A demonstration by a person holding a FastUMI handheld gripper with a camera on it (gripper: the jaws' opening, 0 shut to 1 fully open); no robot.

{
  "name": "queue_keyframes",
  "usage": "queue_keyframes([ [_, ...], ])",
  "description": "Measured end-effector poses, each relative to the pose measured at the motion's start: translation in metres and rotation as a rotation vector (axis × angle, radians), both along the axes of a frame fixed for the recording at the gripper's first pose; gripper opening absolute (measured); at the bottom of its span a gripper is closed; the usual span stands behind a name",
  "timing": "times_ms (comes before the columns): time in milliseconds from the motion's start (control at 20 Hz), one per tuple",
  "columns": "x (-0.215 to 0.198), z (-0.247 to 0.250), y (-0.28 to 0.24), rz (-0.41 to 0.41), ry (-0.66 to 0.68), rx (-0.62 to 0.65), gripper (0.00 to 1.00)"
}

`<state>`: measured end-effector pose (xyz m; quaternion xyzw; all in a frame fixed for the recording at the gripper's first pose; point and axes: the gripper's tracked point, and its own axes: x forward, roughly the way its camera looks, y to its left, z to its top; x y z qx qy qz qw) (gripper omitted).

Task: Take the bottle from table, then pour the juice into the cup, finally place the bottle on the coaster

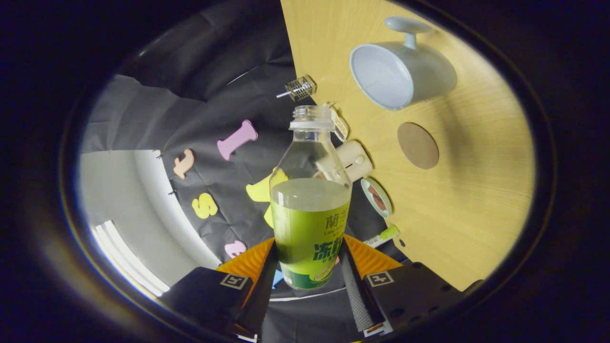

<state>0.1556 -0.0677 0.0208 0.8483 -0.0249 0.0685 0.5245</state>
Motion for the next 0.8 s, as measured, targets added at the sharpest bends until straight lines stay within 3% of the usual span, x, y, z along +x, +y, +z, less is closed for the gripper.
queue_keyframes([
  [800,0.001,0.005,-0.011,-0.011,-0.01,0.036,0.75],
])
